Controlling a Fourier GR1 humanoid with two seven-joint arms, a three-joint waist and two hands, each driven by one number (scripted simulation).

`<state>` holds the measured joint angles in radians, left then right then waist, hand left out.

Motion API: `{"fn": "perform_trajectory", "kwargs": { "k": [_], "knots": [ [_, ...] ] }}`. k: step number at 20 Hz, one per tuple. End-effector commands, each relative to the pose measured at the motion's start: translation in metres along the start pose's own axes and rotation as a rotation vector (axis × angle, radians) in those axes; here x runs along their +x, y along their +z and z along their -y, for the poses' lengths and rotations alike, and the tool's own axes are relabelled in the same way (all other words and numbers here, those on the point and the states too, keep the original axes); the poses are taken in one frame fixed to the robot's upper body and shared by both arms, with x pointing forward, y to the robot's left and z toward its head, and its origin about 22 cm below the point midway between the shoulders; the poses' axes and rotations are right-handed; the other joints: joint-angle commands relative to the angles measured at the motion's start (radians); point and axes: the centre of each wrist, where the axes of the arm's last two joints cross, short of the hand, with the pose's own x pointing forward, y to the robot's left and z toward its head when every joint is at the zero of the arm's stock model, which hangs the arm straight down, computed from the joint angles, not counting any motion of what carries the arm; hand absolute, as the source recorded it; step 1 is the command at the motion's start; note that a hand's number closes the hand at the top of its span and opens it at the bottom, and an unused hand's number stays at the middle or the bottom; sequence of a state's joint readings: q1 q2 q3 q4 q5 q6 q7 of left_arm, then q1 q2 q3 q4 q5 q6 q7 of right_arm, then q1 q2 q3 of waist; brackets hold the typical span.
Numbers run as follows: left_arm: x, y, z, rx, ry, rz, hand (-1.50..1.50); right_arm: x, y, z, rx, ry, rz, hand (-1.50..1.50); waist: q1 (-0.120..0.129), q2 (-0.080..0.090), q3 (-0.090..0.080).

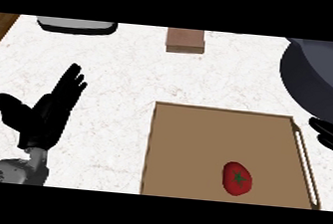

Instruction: Pick the tomato from the tray and place it in the pot

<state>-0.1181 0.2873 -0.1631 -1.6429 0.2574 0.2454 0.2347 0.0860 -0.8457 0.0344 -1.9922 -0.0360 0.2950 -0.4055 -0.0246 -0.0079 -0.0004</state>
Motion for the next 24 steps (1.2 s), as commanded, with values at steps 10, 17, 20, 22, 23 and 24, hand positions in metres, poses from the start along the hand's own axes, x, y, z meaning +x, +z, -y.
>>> {"fn": "perform_trajectory", "kwargs": {
  "k": [10, 17, 20, 22, 23, 24],
  "knots": [
    [0.006, -0.012, -0.001, -0.004, -0.008, -0.011, 0.0, 0.081, -0.019, 0.039, 0.323, 0.213, -0.308, -1.5, 0.018, 0.008, -0.002],
    [0.017, -0.001, 0.017, -0.031, 0.0, 0.007, 0.0, 0.08, -0.039, 0.013, 0.34, 0.214, -0.41, -1.5, 0.034, 0.009, 0.0],
    [0.007, -0.017, 0.013, -0.014, -0.019, -0.011, 0.0, 0.074, -0.039, -0.001, 0.398, 0.226, -0.441, -1.5, 0.027, 0.01, 0.0],
    [0.009, -0.007, 0.02, -0.031, 0.007, -0.009, 0.0, 0.056, -0.043, -0.013, 0.436, 0.255, -0.464, -1.5, 0.033, 0.01, 0.0],
    [-0.003, 0.001, 0.021, -0.028, -0.015, 0.004, 0.0, 0.059, -0.048, -0.014, 0.435, 0.271, -0.475, -1.5, 0.034, 0.009, 0.0],
    [0.01, -0.003, 0.006, -0.025, -0.012, 0.01, 0.0, 0.062, -0.045, -0.018, 0.441, 0.289, -0.483, -1.5, 0.03, 0.008, 0.0]
  ]
}}
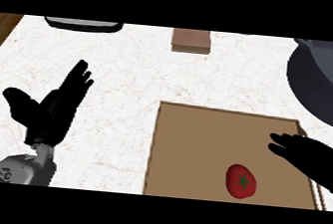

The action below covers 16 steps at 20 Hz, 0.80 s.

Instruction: Pick the tomato from the tray and place it in the pot

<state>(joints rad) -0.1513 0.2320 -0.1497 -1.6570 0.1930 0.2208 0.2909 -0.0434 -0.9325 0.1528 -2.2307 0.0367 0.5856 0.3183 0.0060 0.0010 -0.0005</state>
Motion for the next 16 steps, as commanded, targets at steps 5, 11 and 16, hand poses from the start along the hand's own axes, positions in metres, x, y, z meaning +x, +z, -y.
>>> {"fn": "perform_trajectory", "kwargs": {
  "k": [5, 11, 16],
  "knots": [
    [0.013, 0.018, -0.006, 0.003, 0.0, 0.004, 0.0, 0.017, -0.018, -0.033, 0.029, 0.054, -0.091, -1.5, 0.0, -0.003, 0.001],
    [-0.023, 0.007, -0.005, -0.001, 0.014, -0.013, 0.0, 0.019, -0.019, -0.026, -0.026, 0.015, -0.048, -1.5, -0.005, -0.001, 0.0],
    [-0.002, -0.007, 0.01, -0.004, 0.001, 0.009, 0.0, 0.025, -0.027, -0.037, -0.039, -0.02, -0.029, -1.5, -0.007, -0.001, 0.0]
  ]
}}
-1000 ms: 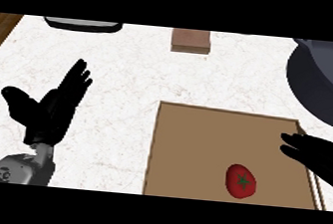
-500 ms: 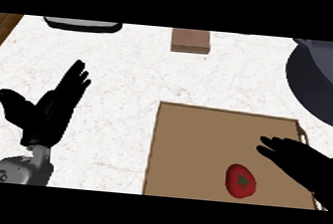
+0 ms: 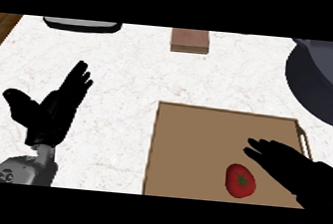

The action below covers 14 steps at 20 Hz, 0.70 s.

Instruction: Pick the tomato from the tray and place it in the pot

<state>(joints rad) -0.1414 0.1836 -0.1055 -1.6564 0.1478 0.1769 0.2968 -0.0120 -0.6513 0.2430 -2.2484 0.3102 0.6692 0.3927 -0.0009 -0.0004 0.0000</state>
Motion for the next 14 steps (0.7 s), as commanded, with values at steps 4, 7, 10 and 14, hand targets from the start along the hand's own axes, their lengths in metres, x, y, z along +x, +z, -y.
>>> {"fn": "perform_trajectory", "kwargs": {
  "k": [4, 7, 10, 14],
  "knots": [
    [0.002, 0.008, -0.003, -0.012, 0.009, -0.022, 0.0, 0.007, -0.009, -0.019, 0.013, -0.015, -0.073, -1.5, 0.001, -0.001, 0.0],
    [0.007, 0.009, -0.007, -0.018, 0.003, 0.009, 0.0, 0.024, -0.032, -0.026, 0.012, 0.023, -0.109, -1.5, 0.005, 0.0, 0.0],
    [0.01, 0.002, -0.003, 0.02, 0.014, 0.005, 0.0, -0.002, -0.038, -0.021, 0.036, 0.047, -0.145, -1.5, 0.002, 0.0, 0.0],
    [0.004, 0.0, 0.0, -0.003, -0.014, 0.0, 0.0, 0.004, -0.061, -0.032, 0.037, 0.049, -0.138, -1.5, 0.002, 0.0, 0.0]
  ]
}}
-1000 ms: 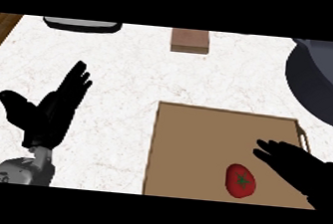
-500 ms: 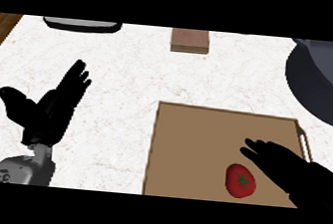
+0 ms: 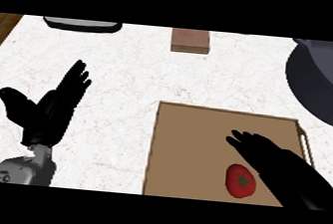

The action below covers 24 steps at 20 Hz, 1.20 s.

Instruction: Pick the tomato from the tray and place it in the pot

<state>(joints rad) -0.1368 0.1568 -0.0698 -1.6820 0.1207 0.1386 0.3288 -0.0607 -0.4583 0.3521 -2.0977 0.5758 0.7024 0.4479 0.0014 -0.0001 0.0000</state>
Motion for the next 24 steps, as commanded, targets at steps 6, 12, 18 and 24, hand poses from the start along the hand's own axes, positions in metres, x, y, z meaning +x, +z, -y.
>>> {"fn": "perform_trajectory", "kwargs": {
  "k": [6, 12, 18, 24],
  "knots": [
    [-0.001, -0.014, -0.014, 0.003, -0.004, 0.016, 0.0, 0.005, -0.015, -0.031, 0.066, 0.094, -0.033, -1.5, -0.004, 0.0, 0.0],
    [0.002, 0.017, -0.008, -0.021, 0.002, 0.017, 0.0, 0.002, -0.04, -0.039, 0.084, 0.131, -0.105, -1.5, 0.002, -0.001, 0.0],
    [0.004, 0.018, 0.002, 0.005, -0.012, -0.013, 0.0, -0.004, -0.038, -0.049, 0.113, 0.145, -0.101, -1.5, 0.0, -0.001, 0.0],
    [0.004, 0.008, -0.01, 0.006, 0.005, -0.01, 0.0, -0.015, -0.049, -0.058, 0.076, 0.072, 0.082, 1.5, 0.002, 0.0, 0.001]
  ]
}}
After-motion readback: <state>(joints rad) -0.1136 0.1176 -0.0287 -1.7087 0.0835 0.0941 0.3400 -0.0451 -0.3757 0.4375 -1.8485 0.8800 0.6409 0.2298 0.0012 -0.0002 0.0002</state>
